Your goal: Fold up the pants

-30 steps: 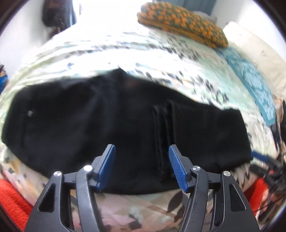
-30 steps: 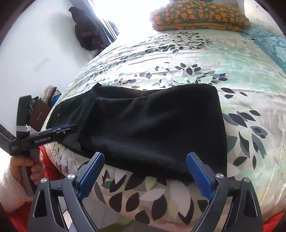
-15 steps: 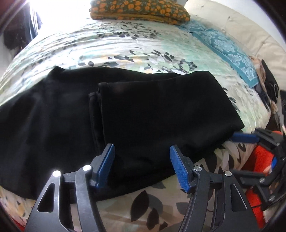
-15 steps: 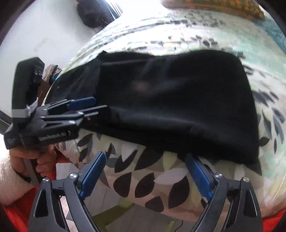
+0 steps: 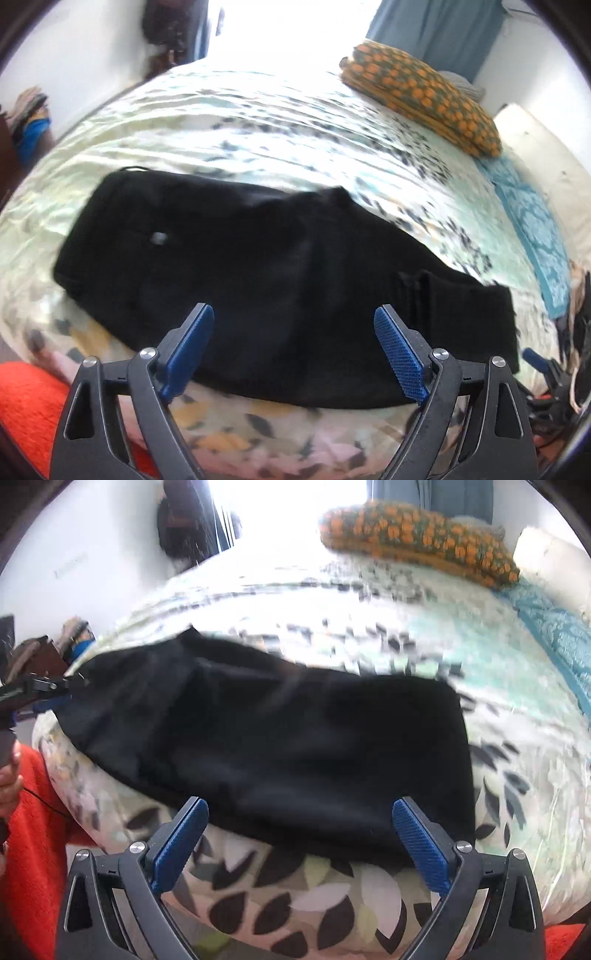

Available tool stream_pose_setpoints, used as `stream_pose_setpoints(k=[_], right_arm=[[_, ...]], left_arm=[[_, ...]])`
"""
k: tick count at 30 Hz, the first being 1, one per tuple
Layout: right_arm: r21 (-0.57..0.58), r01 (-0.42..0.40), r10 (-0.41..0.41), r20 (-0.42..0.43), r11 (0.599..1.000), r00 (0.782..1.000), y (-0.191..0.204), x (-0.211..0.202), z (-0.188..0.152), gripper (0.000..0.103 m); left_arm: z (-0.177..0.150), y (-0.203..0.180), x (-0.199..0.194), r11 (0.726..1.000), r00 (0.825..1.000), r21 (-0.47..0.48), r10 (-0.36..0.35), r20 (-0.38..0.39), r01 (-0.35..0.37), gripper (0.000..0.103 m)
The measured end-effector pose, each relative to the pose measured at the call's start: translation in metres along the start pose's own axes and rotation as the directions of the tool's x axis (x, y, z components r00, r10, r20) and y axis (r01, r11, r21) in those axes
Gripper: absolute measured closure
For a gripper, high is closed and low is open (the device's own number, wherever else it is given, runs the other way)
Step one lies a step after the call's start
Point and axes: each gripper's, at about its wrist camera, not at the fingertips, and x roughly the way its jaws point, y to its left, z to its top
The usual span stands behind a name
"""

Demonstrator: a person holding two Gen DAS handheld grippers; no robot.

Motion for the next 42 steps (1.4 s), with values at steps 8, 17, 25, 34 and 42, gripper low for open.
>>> stream_pose_setpoints(k=[8,17,25,34,42], right_arm=[[-0.127,-0.015,0.013,-0.013,0.992,1.0,0.056,-0.005,0.014,0.003],[-0.214,-0.005,-0.005,-0.046,0.977,0.999,0.085,0.008,0.007,0.003],[-0.251,-0.01,-0.007,-0.067,0.968,0.998,0.092,0.011,0.0,0.003],[-0.229,-0.042,0.02,-0.096,0.973,0.995,0.093,0.022,-0.002,0.003],[-0.252,-0.04,0.015,-0.1,0.967,0.995,0.097,0.025,-0.002,0.003]], left_arm=[[-0.001,0.035,-0.003,0.993,0.993,-0.021,0.114,0.006,-0.114,0.013],[0.002,0.042,0.004,0.989,0.989,-0.008,0.147,-0.007,-0.147,0.013],[0.043,0.113,-0.022,0.985,0.999,-0.17,-0.028,0.04,0.035,0.013],[0.058,0.226,0.024,0.929,0.994,-0.367,0.006,-0.11,-0.046,0.008],[0.031,0.228,0.061,0.896,0.987,-0.445,-0.071,-0.143,0.0,0.008]])
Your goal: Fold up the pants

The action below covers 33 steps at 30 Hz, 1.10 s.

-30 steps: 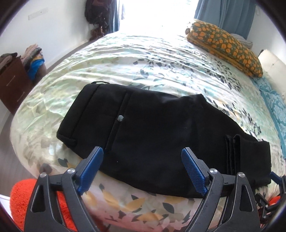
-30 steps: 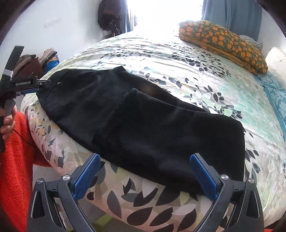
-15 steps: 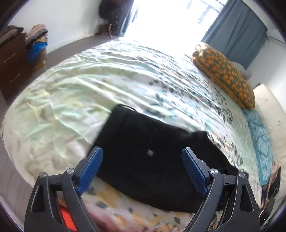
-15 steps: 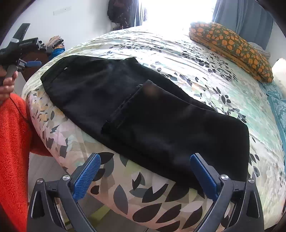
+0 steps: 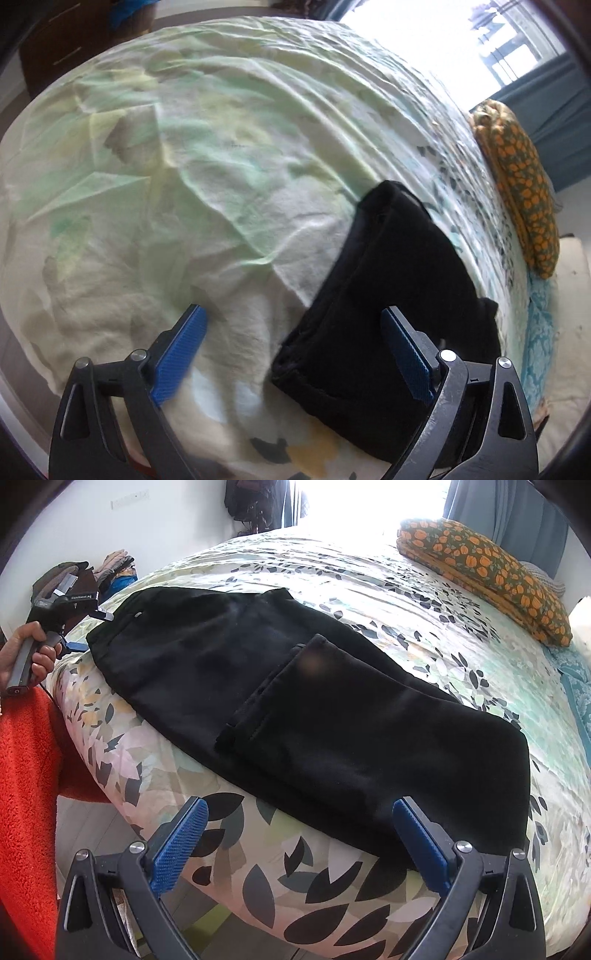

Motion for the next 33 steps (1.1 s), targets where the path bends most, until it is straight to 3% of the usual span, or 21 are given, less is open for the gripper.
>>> stream_pose_setpoints(k=[2,4,7,9,10,12,14,16,17,18,21,23,26,28,29,30,32,33], right_arm=[[0.007,-0.001,0.001,-0.004,1.0,1.0,0.0,0.002,0.001,0.003],[0.007,-0.002,0.002,-0.009,1.0,1.0,0.001,0.004,0.002,0.003],[0.008,-0.012,0.012,-0.008,1.0,1.0,0.003,0.002,0.006,0.003],[0.017,-0.043,0.043,-0.002,0.999,0.999,0.005,0.0,0.013,0.003],[0.012,-0.06,0.06,0.004,0.998,0.998,0.008,0.0,0.02,0.003],[-0.008,-0.08,0.08,0.013,0.997,0.997,0.021,0.005,0.043,0.003],[-0.036,-0.092,0.093,0.005,0.995,0.996,0.042,0.017,0.071,0.004],[-0.07,-0.118,0.117,-0.017,0.991,0.993,0.069,0.033,0.105,0.032],[-0.09,-0.131,0.13,-0.019,0.987,0.991,0.085,0.041,0.12,0.063],[-0.118,-0.122,0.12,-0.023,0.986,0.993,0.101,0.05,0.135,0.075],[-0.165,-0.121,0.113,-0.052,0.979,0.992,0.138,0.081,0.159,0.075],[-0.181,-0.134,0.102,-0.173,0.974,0.98,0.154,0.115,0.157,0.074],[-0.122,-0.161,0.142,-0.151,0.979,0.978,0.148,0.117,0.16,0.075],[-0.016,-0.203,0.2,-0.122,0.979,0.972,0.127,0.103,0.16,0.073],[0.04,-0.225,0.227,-0.084,0.974,0.97,0.113,0.091,0.159,0.061],[0.089,-0.245,0.25,-0.054,0.965,0.967,0.1,0.081,0.155,0.041],[0.196,-0.32,0.33,-0.016,0.927,0.944,0.075,0.063,0.151,0.022],[0.252,-0.366,0.376,0.009,0.896,0.927,0.063,0.054,0.152,0.021]], left_arm=[[-0.001,-0.015,0.008,0.995,0.997,0.078,-0.052,-0.056,0.056,0.008],[0.0,-0.022,0.022,0.992,0.994,0.125,-0.022,-0.112,0.036,0.008],[0.004,-0.022,0.032,0.992,0.99,0.113,-0.047,-0.135,0.062,0.001],[0.005,-0.029,0.03,0.985,0.986,0.146,-0.074,-0.148,0.096,0.015],[0.004,-0.032,0.026,0.981,0.987,0.163,-0.081,-0.142,0.104,0.038],[0.006,-0.031,0.02,0.98,0.988,0.166,-0.095,-0.12,0.114,0.07],[0.01,-0.024,0.014,0.981,0.984,0.117,-0.145,-0.107,0.157,0.081],[0.009,-0.025,0.007,0.98,0.986,0.123,-0.146,-0.085,0.156,0.084],[0.008,-0.028,0.003,0.98,0.987,0.132,-0.14,-0.072,0.149,0.085],[0.007,-0.031,-0.003,0.979,0.988,0.137,-0.142,-0.057,0.148,0.086],[0.004,-0.042,-0.026,0.97,0.981,0.143,-0.193,-0.02,0.194,0.088],[0.002,-0.049,-0.037,0.961,0.972,0.149,-0.233,-0.013,0.232,0.088],[-0.001,-0.06,-0.05,0.951,0.962,0.149,-0.272,0.001,0.269,0.089],[-0.005,-0.068,-0.059,0.943,0.954,0.153,-0.3,0.007,0.295,0.089],[-0.009,-0.074,-0.063,0.939,0.952,0.167,-0.306,0.012,0.3,0.089],[-0.014,-0.084,-0.068,0.935,0.951,0.189,-0.309,0.02,0.3,0.089],[-0.028,-0.105,-0.079,0.928,0.954,0.248,-0.297,0.045,0.277,0.089],[-0.038,-0.117,-0.085,0.921,0.953,0.282,-0.297,0.062,0.269,0.089]])
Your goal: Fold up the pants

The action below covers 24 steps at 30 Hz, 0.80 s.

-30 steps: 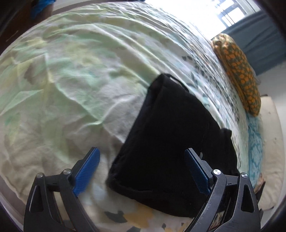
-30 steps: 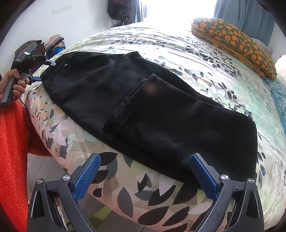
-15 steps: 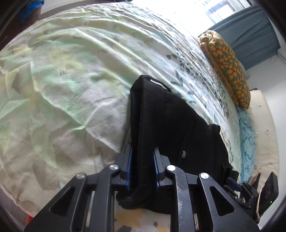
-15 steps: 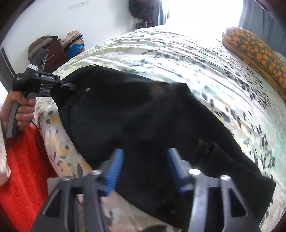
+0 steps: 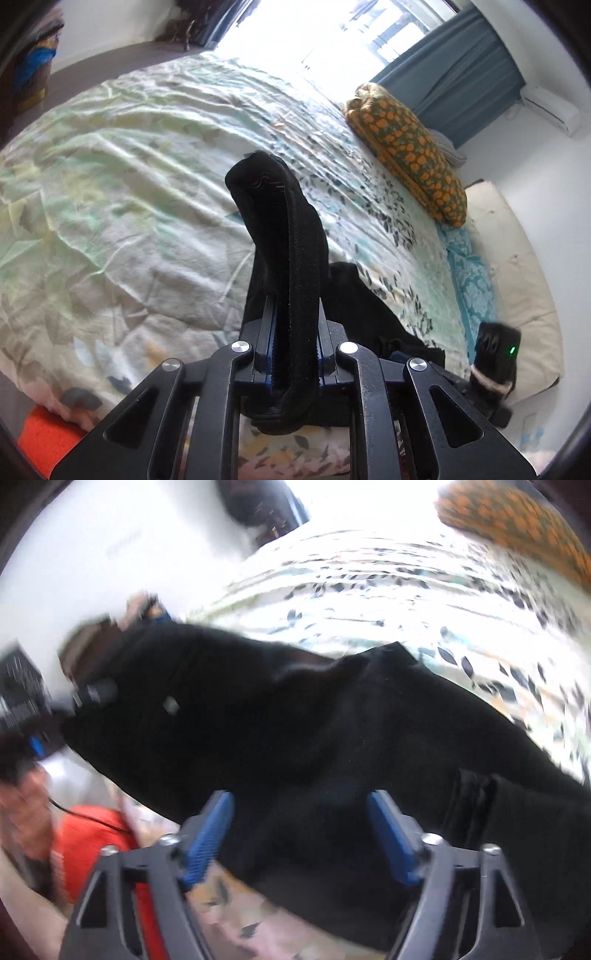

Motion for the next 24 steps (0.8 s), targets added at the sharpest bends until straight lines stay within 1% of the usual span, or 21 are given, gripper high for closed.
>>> stream_pose_setpoints(k=[1,2,3,4,6,8,9,10,12,13,14,15,16,17,18,19,20,21,22,23,24], right_arm=[[0.057,-0.053,0.053,0.005,0.997,0.999,-0.006,-0.011,0.006,0.021],[0.123,-0.11,0.111,0.005,0.986,0.994,-0.01,-0.021,0.014,0.017],[0.179,-0.165,0.167,0.007,0.97,0.986,-0.013,-0.029,0.024,0.011],[0.227,-0.211,0.215,0.005,0.951,0.977,-0.013,-0.035,0.037,0.008],[0.257,-0.25,0.266,-0.026,0.933,0.964,-0.003,-0.043,0.062,0.002],[0.225,-0.265,0.293,-0.103,0.938,0.95,0.017,-0.038,0.085,0.0],[0.191,-0.24,0.273,-0.17,0.952,0.947,0.028,-0.03,0.093,0.0],[0.162,-0.202,0.235,-0.223,0.966,0.946,0.039,-0.022,0.097,0.0],[0.066,-0.151,0.164,-0.289,0.986,0.943,0.056,-0.008,0.101,0.0],[0.022,-0.117,0.118,-0.315,0.993,0.942,0.06,-0.002,0.1,0.0],[-0.015,-0.082,0.071,-0.35,0.997,0.934,0.061,0.006,0.097,0.0],[-0.032,-0.054,0.037,-0.383,0.998,0.923,0.058,0.014,0.093,0.004],[-0.033,-0.032,0.016,-0.401,0.999,0.916,0.05,0.016,0.086,0.018],[-0.041,-0.01,-0.007,-0.404,0.999,0.915,0.041,0.02,0.079,0.072],[-0.066,0.027,-0.051,-0.391,0.997,0.919,0.03,0.018,0.073,0.075],[-0.062,0.003,-0.027,-0.383,0.998,0.923,0.021,0.015,0.067,0.076],[-0.052,-0.016,-0.004,-0.369,0.999,0.93,0.011,0.01,0.061,0.077],[-0.023,-0.04,0.029,-0.354,0.999,0.935,-0.002,0.0,0.055,0.078],[0.013,-0.069,0.069,-0.337,0.998,0.939,-0.013,-0.007,0.052,0.079],[0.05,-0.09,0.102,-0.311,0.995,0.945,-0.025,-0.017,0.047,0.079],[0.086,-0.108,0.129,-0.285,0.99,0.95,-0.037,-0.027,0.045,0.079]], left_arm=[[-0.007,-0.016,-0.001,0.999,1.0,0.04,0.012,0.013,-0.012,0.089],[-0.014,-0.034,-0.001,0.995,0.999,0.092,0.033,0.027,-0.036,0.089],[-0.023,-0.049,-0.001,0.987,0.997,0.147,0.062,0.044,-0.068,0.089],[-0.029,-0.065,0.001,0.974,0.993,0.199,0.096,0.061,-0.106,0.089],[-0.044,-0.088,0.007,0.953,0.988,0.264,0.132,0.086,-0.151,0.089],[-0.057,-0.104,0.013,0.929,0.981,0.318,0.162,0.109,-0.189,0.089],[-0.063,-0.113,0.016,0.911,0.976,0.353,0.178,0.125,-0.212,0.089],[-0.07,-0.121,0.019,0.894,0.972,0.384,0.192,0.136,-0.23,0.089],[-0.081,-0.136,0.025,0.857,0.964,0.443,0.211,0.164,-0.263,0.089],[-0.088,-0.143,0.028,0.834,0.96,0.477,0.217,0.177,-0.276,0.089],[-0.095,-0.149,0.032,0.813,0.958,0.508,0.219,0.186,-0.284,0.089],[-0.102,-0.156,0.035,0.79,0.956,0.54,0.22,0.194,-0.291,0.089],[-0.109,-0.161,0.039,0.768,0.955,0.568,0.224,0.193,-0.295,0.089],[-0.115,-0.165,0.043,0.751,0.958,0.594,0.222,0.183,-0.288,0.089],[-0.118,-0.167,0.046,0.744,0.961,0.609,0.219,0.166,-0.275,0.087],[-0.12,-0.168,0.046,0.751,0.969,0.613,0.201,0.141,-0.245,0.085],[-0.121,-0.17,0.044,0.763,0.978,0.612,0.178,0.111,-0.208,0.078],[-0.121,-0.171,0.038,0.78,0.987,0.607,0.142,0.072,-0.156,0.075],[-0.119,-0.172,0.031,0.794,0.992,0.596,0.115,0.043,-0.118,0.056],[-0.116,-0.171,0.022,0.809,0.996,0.582,0.089,0.024,-0.086,0.034],[-0.113,-0.169,0.008,0.826,0.999,0.562,0.046,0.015,-0.047,0.027]])
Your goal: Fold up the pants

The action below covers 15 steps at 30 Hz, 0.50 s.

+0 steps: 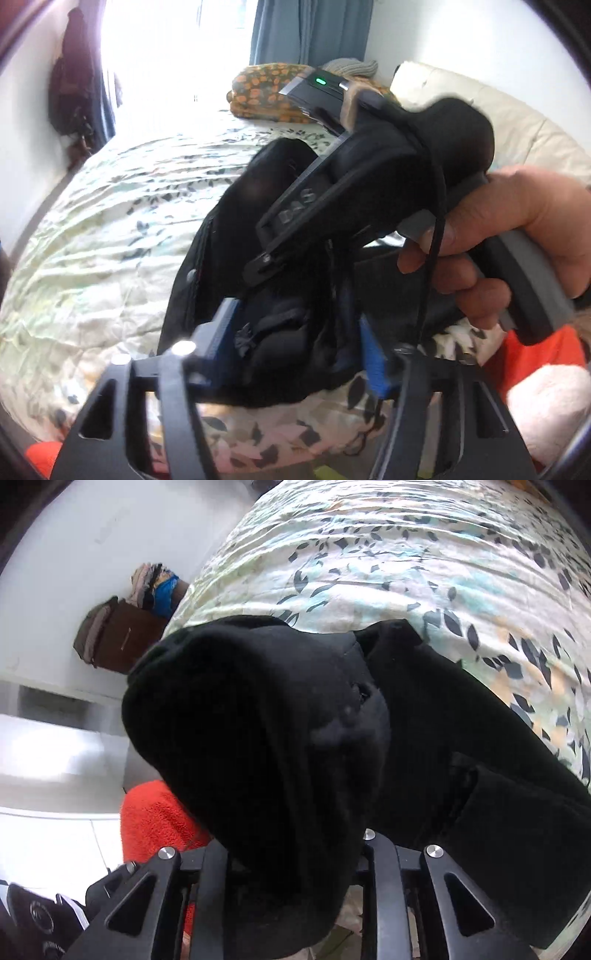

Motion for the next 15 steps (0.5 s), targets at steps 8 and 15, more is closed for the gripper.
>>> stream_pose_setpoints(k=[8,15], right_arm=[[0.08,-0.105,0.094,0.126,0.991,0.987,-0.072,-0.097,-0.034,0.081],[0.189,-0.097,0.075,0.121,0.977,0.99,-0.168,-0.138,-0.072,0.081]], left_arm=[[0.016,0.081,-0.049,0.963,0.998,-0.267,-0.032,0.062,0.047,0.016],[0.02,0.082,0.004,0.951,0.999,-0.307,0.03,-0.019,-0.034,0.016]])
